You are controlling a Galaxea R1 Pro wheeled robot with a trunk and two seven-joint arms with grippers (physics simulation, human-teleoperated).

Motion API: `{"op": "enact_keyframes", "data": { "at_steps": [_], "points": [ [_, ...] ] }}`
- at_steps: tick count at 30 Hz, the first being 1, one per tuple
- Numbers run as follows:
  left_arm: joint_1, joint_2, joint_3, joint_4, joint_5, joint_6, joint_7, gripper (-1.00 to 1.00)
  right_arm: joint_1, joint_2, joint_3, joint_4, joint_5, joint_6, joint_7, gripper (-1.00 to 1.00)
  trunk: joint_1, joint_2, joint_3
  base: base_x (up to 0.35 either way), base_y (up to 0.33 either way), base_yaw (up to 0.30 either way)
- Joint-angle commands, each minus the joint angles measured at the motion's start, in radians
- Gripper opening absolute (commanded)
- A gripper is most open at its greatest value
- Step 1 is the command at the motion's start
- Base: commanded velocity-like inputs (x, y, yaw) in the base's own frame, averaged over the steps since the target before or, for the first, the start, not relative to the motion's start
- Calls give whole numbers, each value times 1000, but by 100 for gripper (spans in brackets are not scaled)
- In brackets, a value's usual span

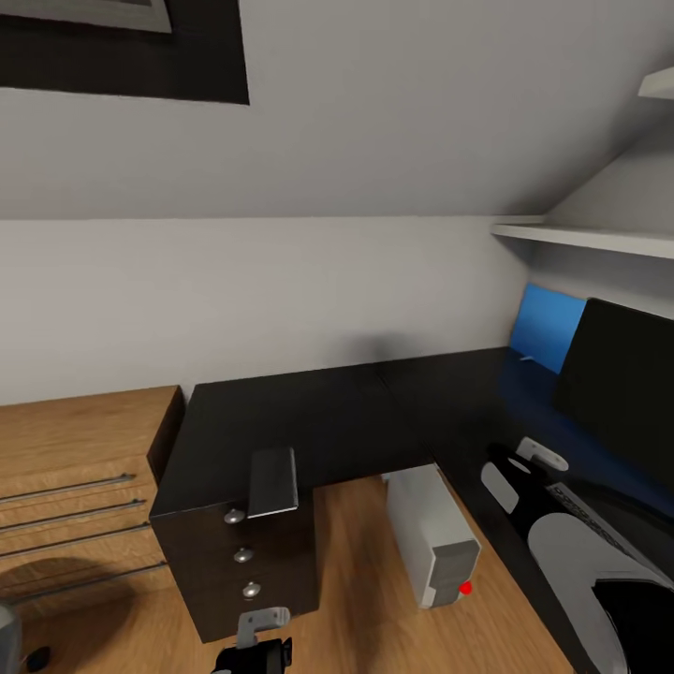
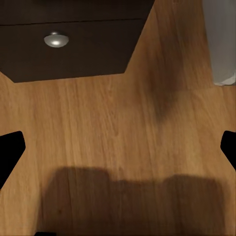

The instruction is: In the bedroom, organize the workspace by keeping the computer under the desk, ensuring the monitor is on the desk, placing the keyboard on the desk next to the monitor, placing the mouse on the desk next to the keyboard, moving the folder from the swivel chair onto the desk next to the mouse, stacking the notebook on top of the folder with the pen on top of the notebook, and positioning the swivel chair next to the desk.

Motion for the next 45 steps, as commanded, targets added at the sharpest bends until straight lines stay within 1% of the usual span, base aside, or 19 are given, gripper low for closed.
{"op": "enact_keyframes", "data": {
  "at_steps": [1,14,21,24,27,30,38,41,45],
  "points": [
    [-1,1,-4,-2,8,2,9,100,-1,-1,4,0,-14,-9,-2,-100,1,-1,-1,227,0,0],
    [-1,3,-4,-1,11,3,5,100,0,-2,4,4,-14,-10,0,-100,1,-1,-1,108,0,0],
    [-1,2,-4,-1,11,2,1,100,1,-5,3,9,-14,-13,-1,-100,1,-1,-1,22,0,0],
    [-1,1,-4,-1,12,3,-1,100,1,-5,4,10,-13,-36,-1,-100,1,-1,-1,3,0,0],
    [-1,0,-5,-3,14,4,-1,100,1,-4,4,13,-11,-101,-2,-100,1,-1,-1,0,0,0],
    [-1,-1,-5,-3,15,4,0,100,1,-4,4,13,-8,-127,-3,-100,12,-22,-11,0,0,0],
    [-1,-2,-6,-3,14,2,1,100,1,-6,4,14,1,-140,-23,-100,43,-78,-36,0,0,0],
    [-1,-3,-7,-3,13,2,1,100,1,-14,5,14,16,-140,-39,-100,54,-99,-45,0,0,0],
    [-1,-3,-12,-3,13,2,1,100,1,-18,6,13,41,-139,-62,-100,70,-127,-58,0,0,0]
  ]
}}
